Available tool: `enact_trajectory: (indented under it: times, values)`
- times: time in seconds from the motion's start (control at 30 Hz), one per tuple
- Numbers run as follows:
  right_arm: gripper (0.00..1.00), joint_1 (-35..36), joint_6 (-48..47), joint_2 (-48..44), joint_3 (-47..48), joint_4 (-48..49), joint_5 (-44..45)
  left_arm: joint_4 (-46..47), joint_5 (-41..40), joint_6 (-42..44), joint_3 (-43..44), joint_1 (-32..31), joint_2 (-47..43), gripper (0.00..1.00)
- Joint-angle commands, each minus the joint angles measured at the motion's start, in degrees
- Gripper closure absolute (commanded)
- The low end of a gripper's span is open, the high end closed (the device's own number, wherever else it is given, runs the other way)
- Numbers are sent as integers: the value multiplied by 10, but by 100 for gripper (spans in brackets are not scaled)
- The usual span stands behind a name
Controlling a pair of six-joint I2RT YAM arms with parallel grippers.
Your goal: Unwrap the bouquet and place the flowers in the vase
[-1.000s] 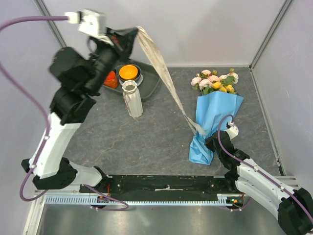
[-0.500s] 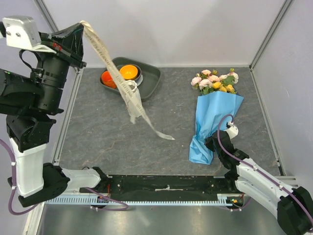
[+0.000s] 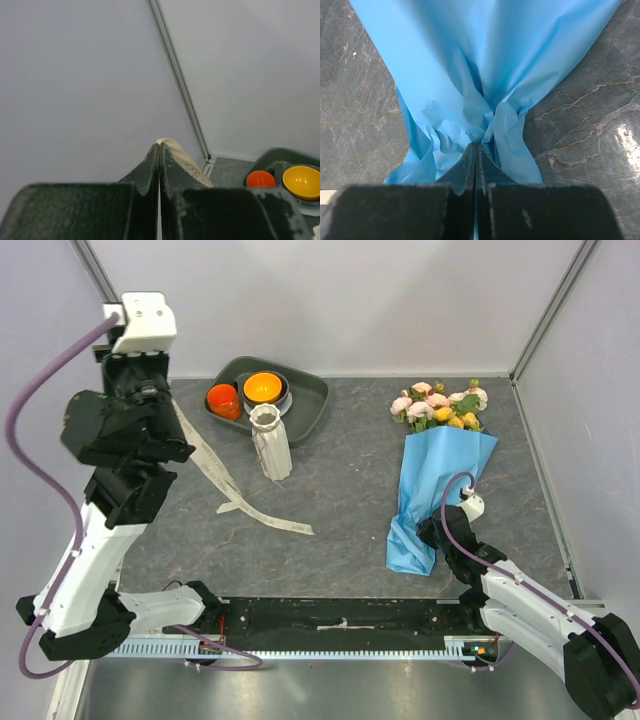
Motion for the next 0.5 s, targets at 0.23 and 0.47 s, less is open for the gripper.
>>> enact_trajectory:
  times: [0.23, 0.47]
  values:
    - [100, -6, -10, 0, -20, -6, -5, -162, -40, -120, -5, 6, 39, 98]
    - [100, -6, -11, -4, -22, -6, -8, -322, 28, -378, -132, 54, 23, 98]
